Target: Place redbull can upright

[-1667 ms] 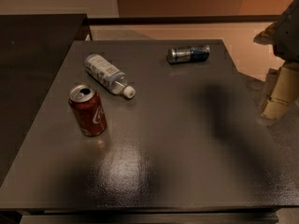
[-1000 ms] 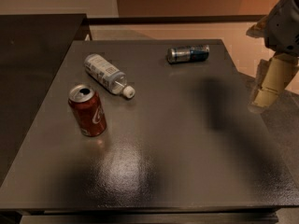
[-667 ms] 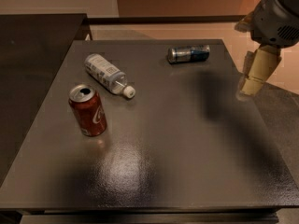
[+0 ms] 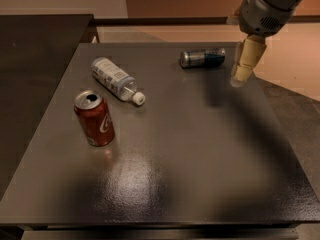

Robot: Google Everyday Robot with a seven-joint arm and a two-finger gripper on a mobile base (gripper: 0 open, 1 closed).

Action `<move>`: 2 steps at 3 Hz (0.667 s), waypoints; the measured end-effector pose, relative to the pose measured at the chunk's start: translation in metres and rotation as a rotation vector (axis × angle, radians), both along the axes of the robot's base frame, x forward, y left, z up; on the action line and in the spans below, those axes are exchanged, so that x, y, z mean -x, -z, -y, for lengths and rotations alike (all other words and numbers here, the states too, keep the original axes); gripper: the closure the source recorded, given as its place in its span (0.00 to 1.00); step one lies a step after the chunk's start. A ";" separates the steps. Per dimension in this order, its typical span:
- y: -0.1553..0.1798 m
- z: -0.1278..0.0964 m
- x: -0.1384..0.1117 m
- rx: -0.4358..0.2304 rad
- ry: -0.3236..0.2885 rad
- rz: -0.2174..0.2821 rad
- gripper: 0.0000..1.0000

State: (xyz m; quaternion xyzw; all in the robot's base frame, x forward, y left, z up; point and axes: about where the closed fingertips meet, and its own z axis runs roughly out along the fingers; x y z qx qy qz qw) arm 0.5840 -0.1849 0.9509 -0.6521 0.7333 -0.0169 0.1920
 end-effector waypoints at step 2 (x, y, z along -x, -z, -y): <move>0.028 -0.023 -0.064 0.036 -0.057 -0.015 0.00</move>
Offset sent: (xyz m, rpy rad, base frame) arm 0.0931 0.0332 -0.0401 -0.0626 0.0261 0.0830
